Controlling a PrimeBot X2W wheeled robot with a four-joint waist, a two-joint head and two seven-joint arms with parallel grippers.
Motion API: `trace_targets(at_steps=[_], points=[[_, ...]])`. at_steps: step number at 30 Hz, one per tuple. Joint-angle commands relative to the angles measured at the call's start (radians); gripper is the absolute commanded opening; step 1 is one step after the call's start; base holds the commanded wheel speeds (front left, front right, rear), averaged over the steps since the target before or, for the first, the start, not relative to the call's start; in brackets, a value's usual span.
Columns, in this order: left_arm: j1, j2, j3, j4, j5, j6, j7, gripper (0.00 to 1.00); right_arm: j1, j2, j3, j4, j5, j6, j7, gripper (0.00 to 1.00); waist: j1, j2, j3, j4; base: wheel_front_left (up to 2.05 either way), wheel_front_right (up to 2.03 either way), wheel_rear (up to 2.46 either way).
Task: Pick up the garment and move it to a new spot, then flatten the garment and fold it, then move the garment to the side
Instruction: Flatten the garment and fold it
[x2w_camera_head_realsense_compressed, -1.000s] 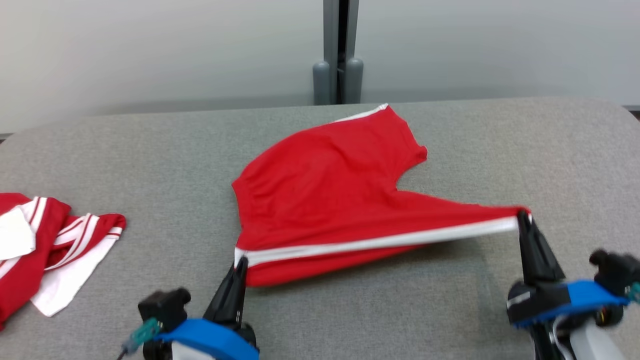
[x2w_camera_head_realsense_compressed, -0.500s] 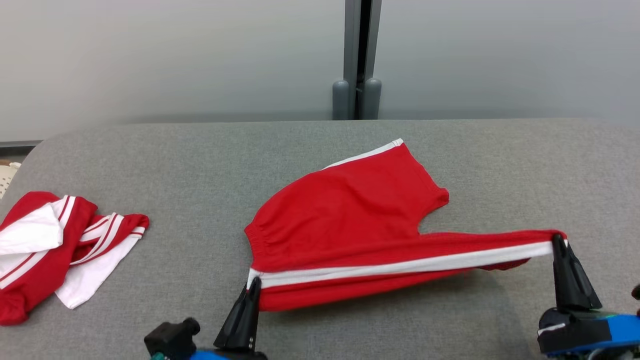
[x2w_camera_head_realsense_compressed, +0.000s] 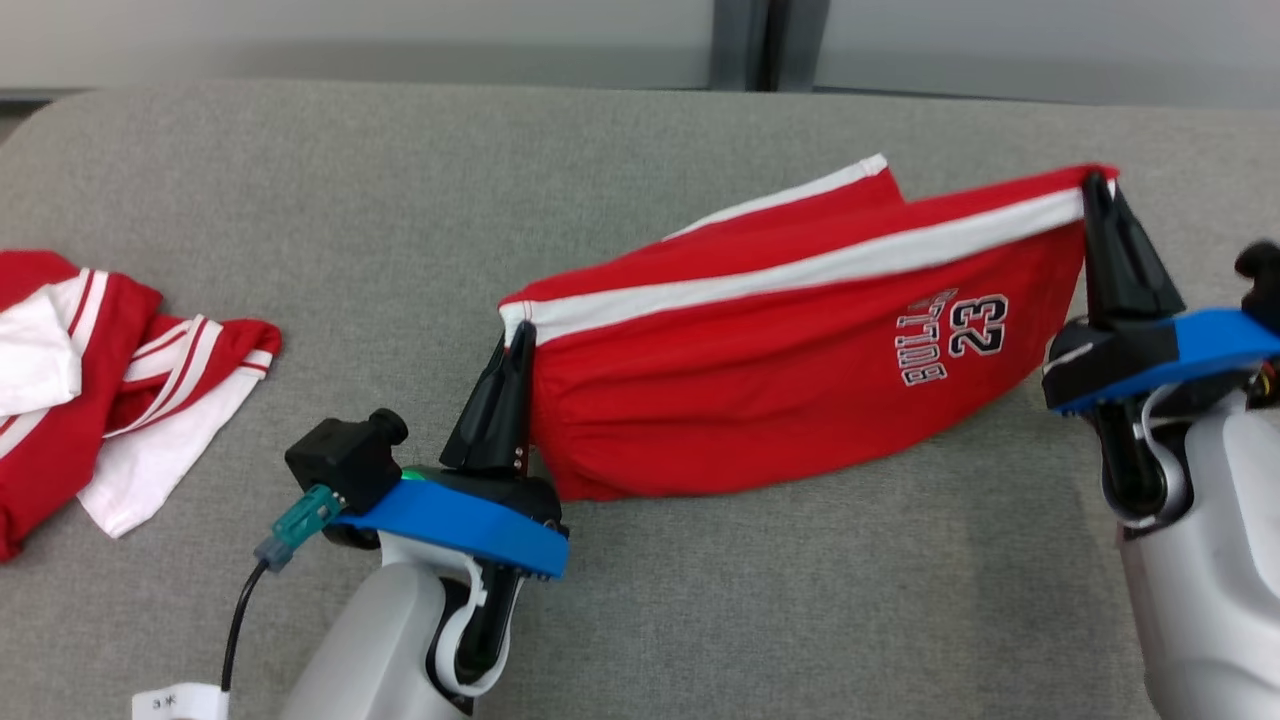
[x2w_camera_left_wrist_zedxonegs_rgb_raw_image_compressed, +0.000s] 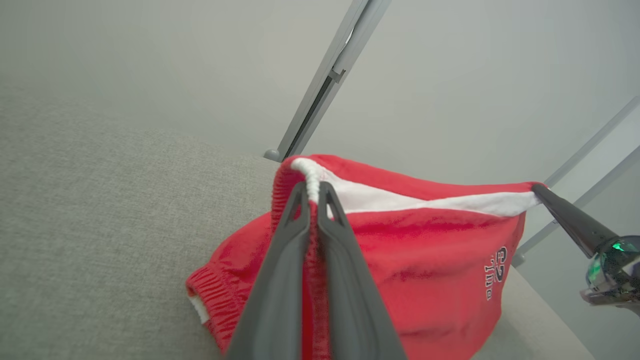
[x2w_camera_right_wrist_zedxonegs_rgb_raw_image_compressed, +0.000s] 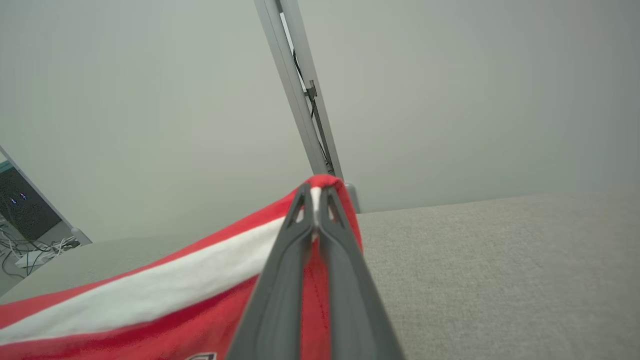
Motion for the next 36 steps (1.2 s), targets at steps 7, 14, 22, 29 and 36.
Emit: trace_targets(at_steps=[7,14,22,29,36], points=[[-0.108,-0.015,-0.007,0.047,-0.019,0.003,-0.003,0.0,-0.23,-0.004,0.005,0.178,-0.109,0.0,0.019,0.0,-0.0002,0.0,0.142,0.083,0.0,0.0,0.0],[-0.152,-0.024,-0.016,0.078,-0.041,0.003,-0.003,0.0,-0.355,-0.003,0.006,0.337,-0.194,0.0,-0.021,0.42,-0.0002,0.0,0.187,0.108,0.0,0.0,0.0],[-0.122,-0.029,0.011,0.102,-0.03,0.003,-0.003,1.0,-0.36,-0.028,0.041,0.438,-0.238,0.0,-0.086,1.0,-0.0002,0.0,0.176,0.105,0.0,0.0,0.0],[-0.047,-0.028,0.067,0.109,-0.007,0.003,-0.003,1.0,-0.298,-0.064,0.077,0.529,-0.281,0.0,-0.077,1.0,-0.0002,0.0,0.133,0.096,0.0,0.0,0.0],[0.009,-0.029,0.088,0.11,0.025,0.003,-0.003,1.0,-0.22,-0.048,0.128,0.645,-0.248,0.0,0.059,0.99,-0.0002,0.0,0.089,0.097,0.0,0.0,0.0]])
